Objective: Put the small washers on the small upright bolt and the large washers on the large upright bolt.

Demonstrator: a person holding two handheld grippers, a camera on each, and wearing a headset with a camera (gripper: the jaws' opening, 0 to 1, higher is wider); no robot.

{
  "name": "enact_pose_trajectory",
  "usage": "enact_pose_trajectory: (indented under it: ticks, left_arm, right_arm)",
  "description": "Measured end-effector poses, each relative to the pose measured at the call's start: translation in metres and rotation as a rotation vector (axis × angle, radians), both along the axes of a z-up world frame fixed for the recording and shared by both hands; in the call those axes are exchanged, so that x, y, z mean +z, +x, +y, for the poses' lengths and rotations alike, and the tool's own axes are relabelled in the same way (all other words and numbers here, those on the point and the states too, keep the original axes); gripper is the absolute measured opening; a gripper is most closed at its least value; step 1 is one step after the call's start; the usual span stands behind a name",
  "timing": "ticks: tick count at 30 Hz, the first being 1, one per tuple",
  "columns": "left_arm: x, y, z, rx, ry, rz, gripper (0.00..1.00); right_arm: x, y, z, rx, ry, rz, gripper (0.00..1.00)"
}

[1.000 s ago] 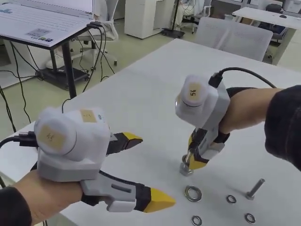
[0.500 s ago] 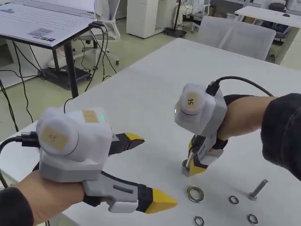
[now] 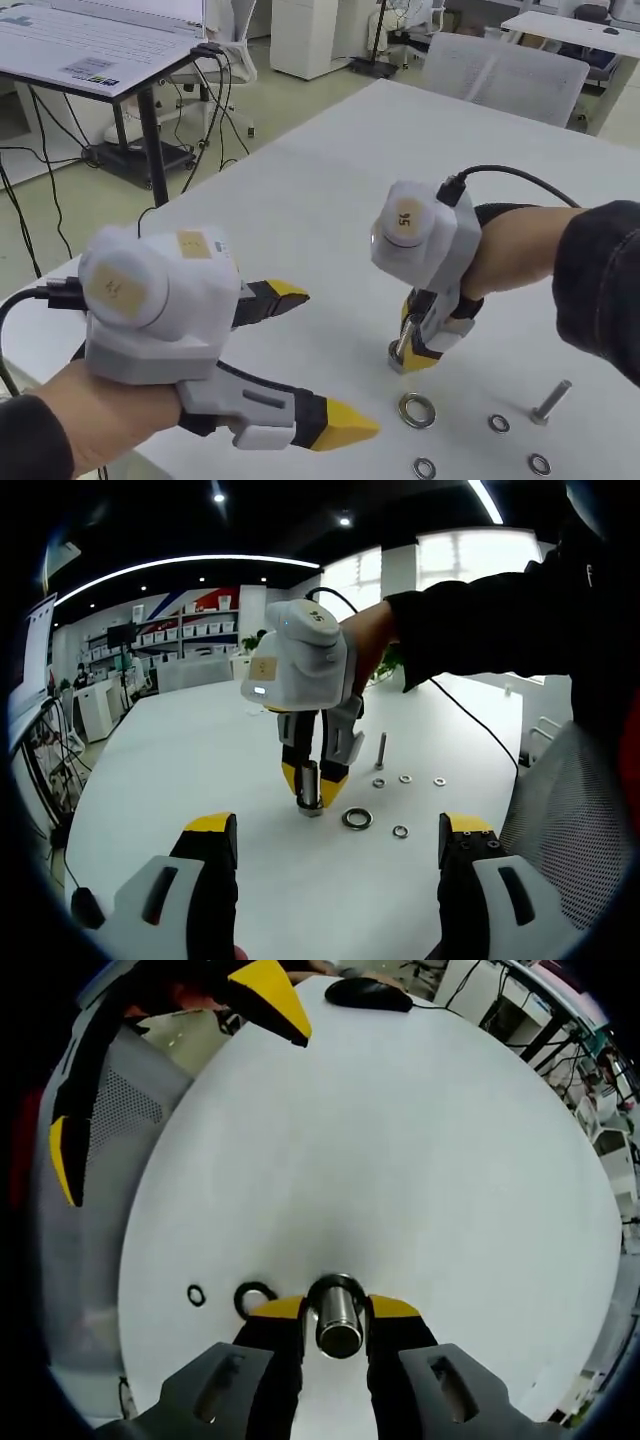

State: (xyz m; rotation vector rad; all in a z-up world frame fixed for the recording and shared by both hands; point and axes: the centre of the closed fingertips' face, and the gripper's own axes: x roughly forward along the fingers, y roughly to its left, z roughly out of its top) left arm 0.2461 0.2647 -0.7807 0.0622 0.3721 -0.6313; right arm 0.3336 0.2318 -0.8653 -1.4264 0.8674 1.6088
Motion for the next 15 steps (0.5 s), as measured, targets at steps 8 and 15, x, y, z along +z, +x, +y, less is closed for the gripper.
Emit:
enact_pose_trajectory:
  ticks: [8,15]
  left_arm:
    - [0.0000,0.0004,-0.0001,0.001,0.001,0.001,0.82]
    - [0.0004,0.0006,-0.0002,0.000,0.002,0.001,0.82]
  right_arm:
    - [0.0016,-0.0001,0.0015,-0.006,0.009,0.003,0.26]
    - [0.0058,0.0006,-0.0001,-0.019,0.016,0.010,0.31]
